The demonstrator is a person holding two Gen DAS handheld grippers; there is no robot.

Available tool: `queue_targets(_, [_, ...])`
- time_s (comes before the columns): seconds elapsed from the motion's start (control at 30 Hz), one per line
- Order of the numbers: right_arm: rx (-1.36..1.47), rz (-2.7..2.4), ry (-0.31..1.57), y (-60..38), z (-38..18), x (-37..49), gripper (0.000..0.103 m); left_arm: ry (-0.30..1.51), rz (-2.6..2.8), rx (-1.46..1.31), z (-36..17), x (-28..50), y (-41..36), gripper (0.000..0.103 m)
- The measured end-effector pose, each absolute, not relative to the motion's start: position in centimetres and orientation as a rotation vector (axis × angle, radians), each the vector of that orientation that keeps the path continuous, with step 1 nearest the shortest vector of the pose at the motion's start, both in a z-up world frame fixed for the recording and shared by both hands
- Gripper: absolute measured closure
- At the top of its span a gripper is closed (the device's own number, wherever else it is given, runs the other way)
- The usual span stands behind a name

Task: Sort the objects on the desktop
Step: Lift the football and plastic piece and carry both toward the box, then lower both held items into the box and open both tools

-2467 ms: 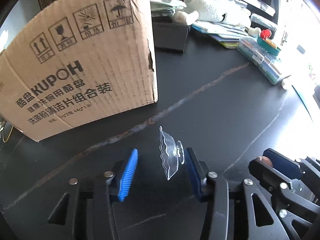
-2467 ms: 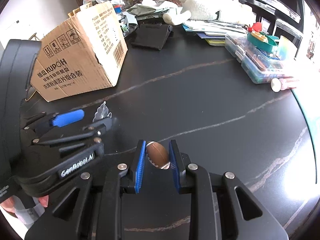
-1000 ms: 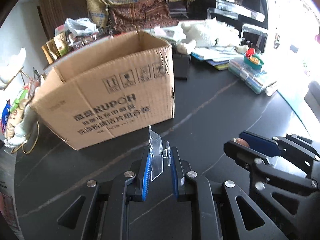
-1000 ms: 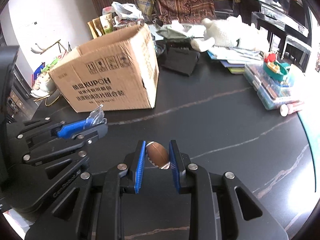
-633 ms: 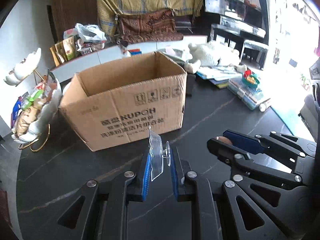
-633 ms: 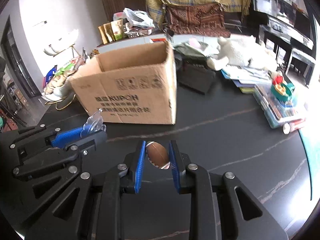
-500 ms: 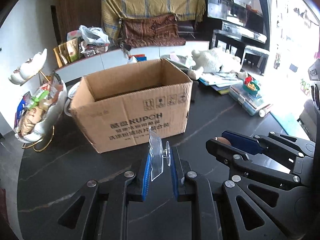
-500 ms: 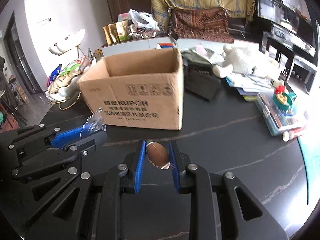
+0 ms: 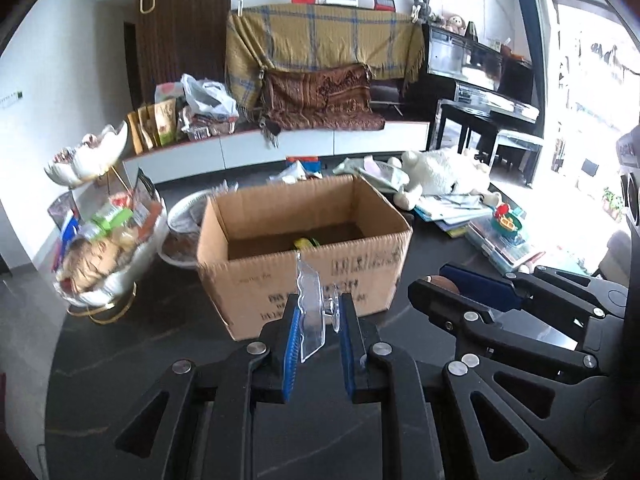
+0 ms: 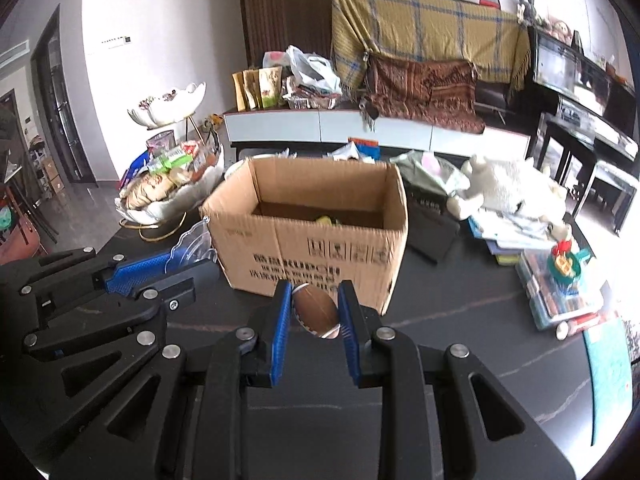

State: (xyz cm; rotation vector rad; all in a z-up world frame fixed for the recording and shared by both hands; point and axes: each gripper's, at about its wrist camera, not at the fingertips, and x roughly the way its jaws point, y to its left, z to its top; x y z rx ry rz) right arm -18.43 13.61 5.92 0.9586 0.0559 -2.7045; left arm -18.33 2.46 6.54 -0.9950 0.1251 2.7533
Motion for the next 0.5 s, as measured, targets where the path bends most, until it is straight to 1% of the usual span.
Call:
queue_targets(0.2, [0.91, -2.708, 0.075, 13.2, 7.6, -19.8, 0.081, 0.067, 2.729, -0.977, 7.9, -19.9, 1.7, 0.088])
queue_targets(0.5, [0.861, -2.71, 0.111, 12.5, 9.2, -22.4, 0.081, 0.093, 2.724, -0.934, 9.3, -23.2, 1.2, 0.088])
